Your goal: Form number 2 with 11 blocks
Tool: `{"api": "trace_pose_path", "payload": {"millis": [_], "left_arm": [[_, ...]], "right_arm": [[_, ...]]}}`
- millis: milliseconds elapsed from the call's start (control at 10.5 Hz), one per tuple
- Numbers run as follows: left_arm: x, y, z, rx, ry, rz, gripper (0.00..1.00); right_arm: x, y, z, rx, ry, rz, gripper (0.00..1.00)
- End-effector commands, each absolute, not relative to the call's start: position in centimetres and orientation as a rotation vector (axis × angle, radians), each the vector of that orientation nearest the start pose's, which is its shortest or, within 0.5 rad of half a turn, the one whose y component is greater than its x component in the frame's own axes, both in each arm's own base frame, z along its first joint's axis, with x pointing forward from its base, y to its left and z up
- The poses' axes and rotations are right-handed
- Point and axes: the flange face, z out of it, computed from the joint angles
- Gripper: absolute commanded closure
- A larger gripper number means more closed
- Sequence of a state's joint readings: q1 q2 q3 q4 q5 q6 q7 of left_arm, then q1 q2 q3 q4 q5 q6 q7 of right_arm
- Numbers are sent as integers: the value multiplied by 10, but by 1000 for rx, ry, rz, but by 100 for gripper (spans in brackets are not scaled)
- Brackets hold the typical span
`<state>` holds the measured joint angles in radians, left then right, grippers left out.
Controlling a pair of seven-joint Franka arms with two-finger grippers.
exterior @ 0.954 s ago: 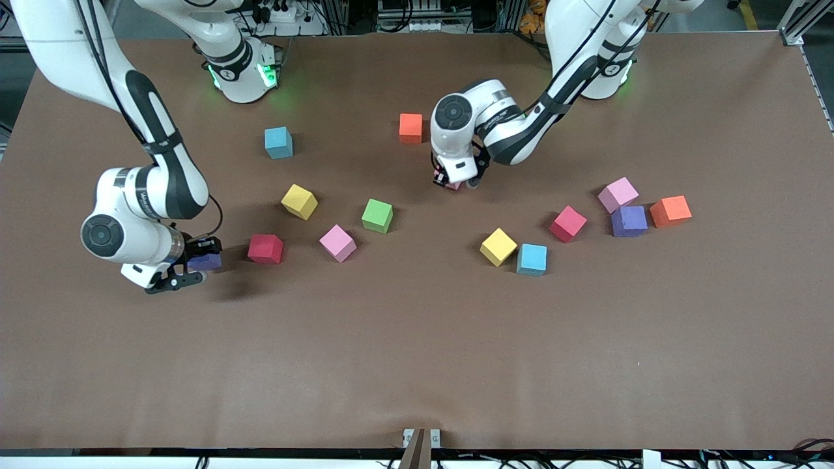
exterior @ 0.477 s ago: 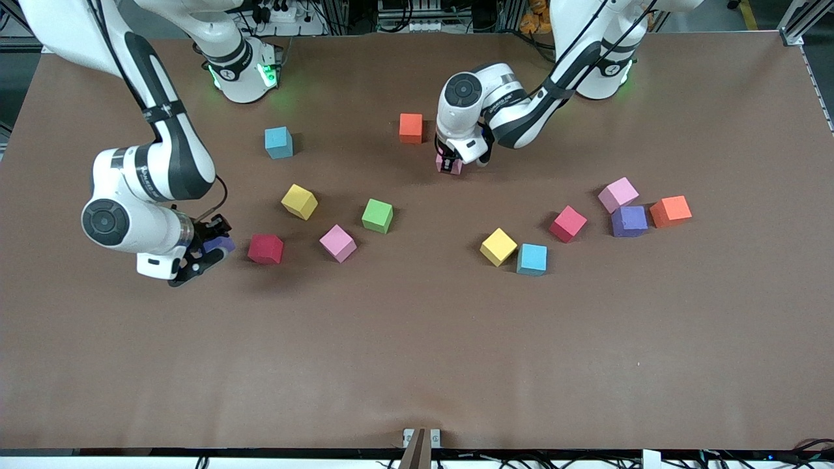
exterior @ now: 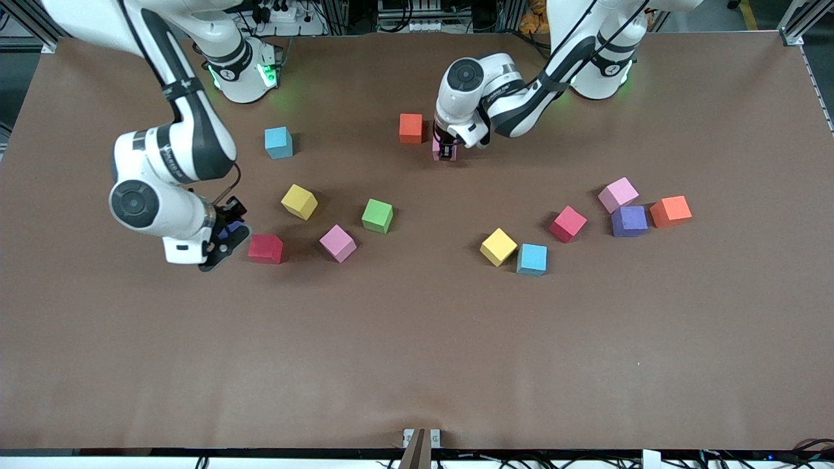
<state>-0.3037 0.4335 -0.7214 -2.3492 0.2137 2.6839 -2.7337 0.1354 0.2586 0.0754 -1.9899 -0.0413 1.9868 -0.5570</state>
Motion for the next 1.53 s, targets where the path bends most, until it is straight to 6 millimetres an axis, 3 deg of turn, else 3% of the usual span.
{"api": "trace_pose_path", "payload": {"millis": [0, 572, 1049, 1431], "left_arm": [[225, -444, 210, -2089, -2324, 272, 100], [204, -458, 214, -2041, -2386, 313, 100], [190, -468, 207, -2052, -2346, 343, 100], [195, -470, 205, -2032, -2364, 345, 100]], "right_arm": [[532, 134, 325, -2820, -1273, 380, 92], [499, 140, 323, -2771, -1389, 362, 92], [494, 146, 326, -2750, -1434, 358, 93], [487, 173, 328, -2681, -1563, 349, 96]]}}
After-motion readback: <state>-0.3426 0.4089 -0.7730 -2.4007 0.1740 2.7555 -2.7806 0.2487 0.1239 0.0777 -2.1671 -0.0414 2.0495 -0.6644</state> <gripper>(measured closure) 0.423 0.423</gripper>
